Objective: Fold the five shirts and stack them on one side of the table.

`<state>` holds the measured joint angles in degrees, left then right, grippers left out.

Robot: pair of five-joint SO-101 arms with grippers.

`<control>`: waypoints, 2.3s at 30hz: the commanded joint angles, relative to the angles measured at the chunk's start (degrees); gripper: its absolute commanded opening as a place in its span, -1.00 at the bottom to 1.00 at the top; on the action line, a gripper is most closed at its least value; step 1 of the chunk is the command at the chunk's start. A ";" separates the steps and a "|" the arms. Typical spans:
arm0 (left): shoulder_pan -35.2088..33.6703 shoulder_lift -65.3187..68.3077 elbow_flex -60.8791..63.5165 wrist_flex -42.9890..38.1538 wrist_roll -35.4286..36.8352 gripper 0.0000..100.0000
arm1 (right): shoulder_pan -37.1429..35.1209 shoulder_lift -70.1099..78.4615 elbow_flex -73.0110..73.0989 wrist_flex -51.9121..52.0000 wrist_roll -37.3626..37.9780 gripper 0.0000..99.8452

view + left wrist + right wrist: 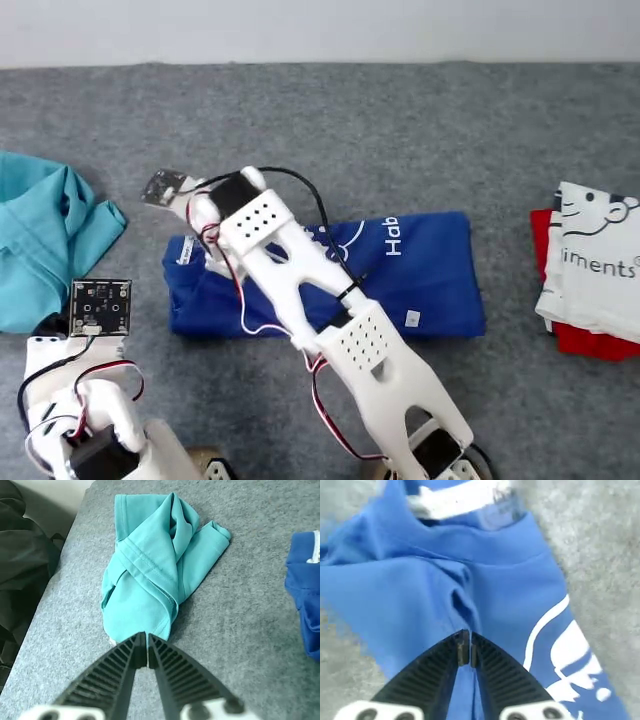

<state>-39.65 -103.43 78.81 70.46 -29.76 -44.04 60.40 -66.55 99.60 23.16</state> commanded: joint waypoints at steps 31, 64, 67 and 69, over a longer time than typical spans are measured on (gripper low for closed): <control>-0.09 -0.26 -0.13 0.26 -3.25 -0.97 | 39.96 -40.66 41.76 2.24 -9.14 -0.78; 0.09 -0.26 0.48 2.73 -3.16 -0.97 | 45.93 -21.76 45.27 -7.52 -11.69 -0.97; 0.09 -0.26 0.40 2.73 -3.16 -0.97 | 45.14 -25.36 45.27 -5.85 -7.47 -0.98; 0.09 -0.26 0.40 2.73 -3.16 -0.97 | 44.18 -27.74 45.27 -4.00 -5.27 -0.98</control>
<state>-39.65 -103.43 79.52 73.10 -32.57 1.85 38.68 -20.66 92.92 14.81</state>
